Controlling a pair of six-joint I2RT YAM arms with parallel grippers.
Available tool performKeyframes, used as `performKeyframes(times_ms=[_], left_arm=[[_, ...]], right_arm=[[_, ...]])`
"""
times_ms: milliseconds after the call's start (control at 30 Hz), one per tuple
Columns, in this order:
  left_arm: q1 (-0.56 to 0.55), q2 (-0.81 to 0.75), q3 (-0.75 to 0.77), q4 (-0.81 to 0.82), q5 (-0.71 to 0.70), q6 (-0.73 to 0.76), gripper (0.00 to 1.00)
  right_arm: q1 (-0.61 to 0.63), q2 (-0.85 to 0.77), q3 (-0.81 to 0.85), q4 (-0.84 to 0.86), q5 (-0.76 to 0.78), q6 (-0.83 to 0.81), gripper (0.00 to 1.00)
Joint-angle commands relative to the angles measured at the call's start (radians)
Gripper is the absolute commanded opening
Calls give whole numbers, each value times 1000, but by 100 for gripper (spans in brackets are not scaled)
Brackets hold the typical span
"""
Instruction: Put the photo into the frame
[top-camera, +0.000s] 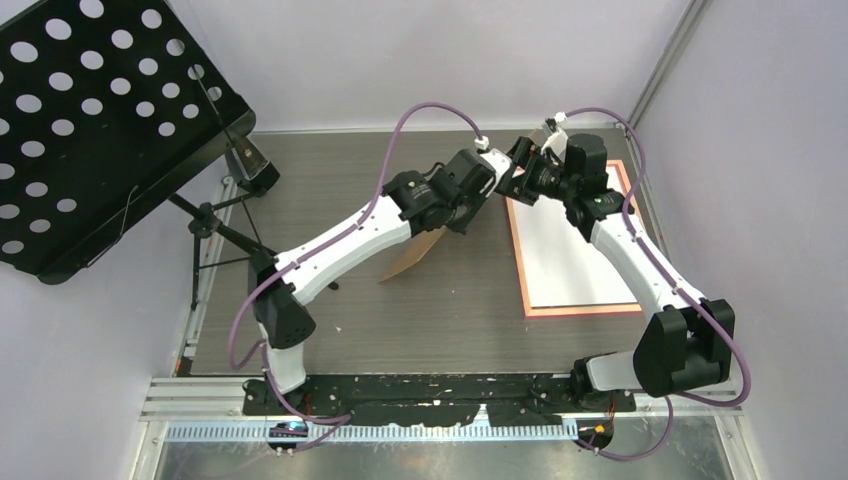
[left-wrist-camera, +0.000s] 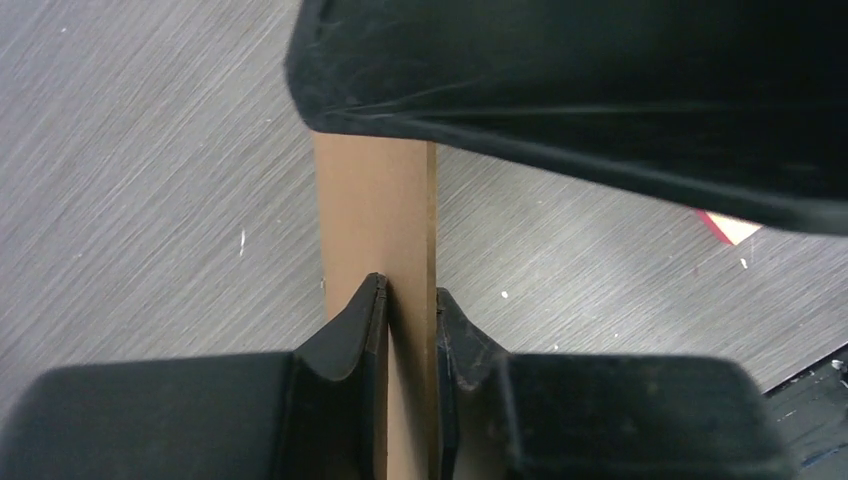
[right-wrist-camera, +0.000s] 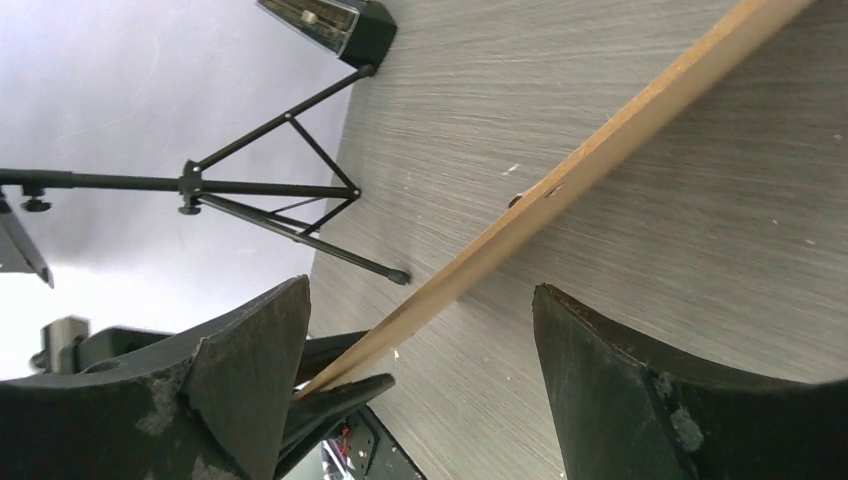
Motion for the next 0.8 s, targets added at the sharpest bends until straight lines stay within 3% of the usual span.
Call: performKeyframes(times_ms=[0, 133, 300, 767], left_arm=[[-41, 35, 52, 23, 63, -51, 18], [-53, 36, 56, 22, 56, -50, 47], [-58, 25, 56, 18, 56, -53, 69], [-71, -56, 41, 9, 126, -78, 83]], right_arm=[[-7, -8, -12, -32, 73, 0, 87], [-8, 2, -21, -23, 74, 15, 86], [-9, -6, -42, -12, 83, 22, 82], [-51, -19, -119, 6, 173, -2, 64]])
